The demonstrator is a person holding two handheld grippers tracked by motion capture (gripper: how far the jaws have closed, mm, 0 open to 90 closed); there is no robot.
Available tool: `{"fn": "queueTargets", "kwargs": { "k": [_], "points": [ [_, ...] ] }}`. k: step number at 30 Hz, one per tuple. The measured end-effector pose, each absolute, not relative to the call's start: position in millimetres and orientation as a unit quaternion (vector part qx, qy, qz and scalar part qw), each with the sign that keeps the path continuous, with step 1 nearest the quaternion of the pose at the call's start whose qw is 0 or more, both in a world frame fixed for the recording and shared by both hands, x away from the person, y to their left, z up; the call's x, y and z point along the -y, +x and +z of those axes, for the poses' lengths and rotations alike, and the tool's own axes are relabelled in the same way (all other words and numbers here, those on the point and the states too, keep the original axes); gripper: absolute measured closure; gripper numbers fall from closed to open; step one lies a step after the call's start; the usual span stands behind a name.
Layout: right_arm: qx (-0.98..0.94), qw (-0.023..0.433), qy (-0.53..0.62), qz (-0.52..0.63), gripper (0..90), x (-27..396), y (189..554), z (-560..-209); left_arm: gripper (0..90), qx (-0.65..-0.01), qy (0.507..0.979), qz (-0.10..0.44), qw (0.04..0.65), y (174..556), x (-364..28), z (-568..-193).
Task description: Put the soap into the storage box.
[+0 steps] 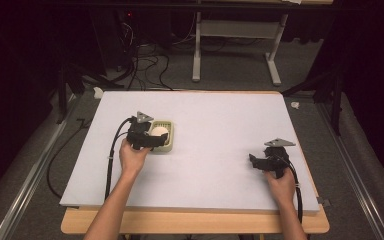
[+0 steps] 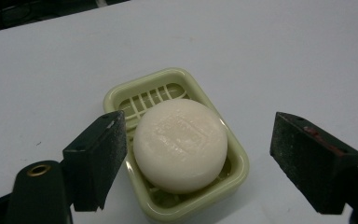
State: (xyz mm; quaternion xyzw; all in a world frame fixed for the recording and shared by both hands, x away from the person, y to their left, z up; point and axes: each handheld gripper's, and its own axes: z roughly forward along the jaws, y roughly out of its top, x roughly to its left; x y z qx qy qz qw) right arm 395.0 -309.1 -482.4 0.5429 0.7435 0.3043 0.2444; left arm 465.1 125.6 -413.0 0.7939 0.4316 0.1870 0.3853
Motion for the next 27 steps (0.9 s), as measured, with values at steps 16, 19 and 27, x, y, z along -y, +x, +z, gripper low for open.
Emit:
{"fn": "queueTargets", "kwargs": {
  "k": [16, 19, 27],
  "points": [
    [-0.743, 0.245, 0.543, 0.304, 22.2, 309, 395, -482, 20.9, -0.426, 0.791, 0.201, 0.391, 450, -135, -404],
    [-0.743, 0.245, 0.543, 0.304, 22.2, 309, 395, -482, 21.0, -0.428, 0.789, 0.201, 0.393, 449, -137, -405],
    [-0.743, 0.245, 0.543, 0.304, 22.2, 309, 395, -482, 21.0, -0.436, 0.782, 0.198, 0.399, 442, -147, -405]
  ]
}}
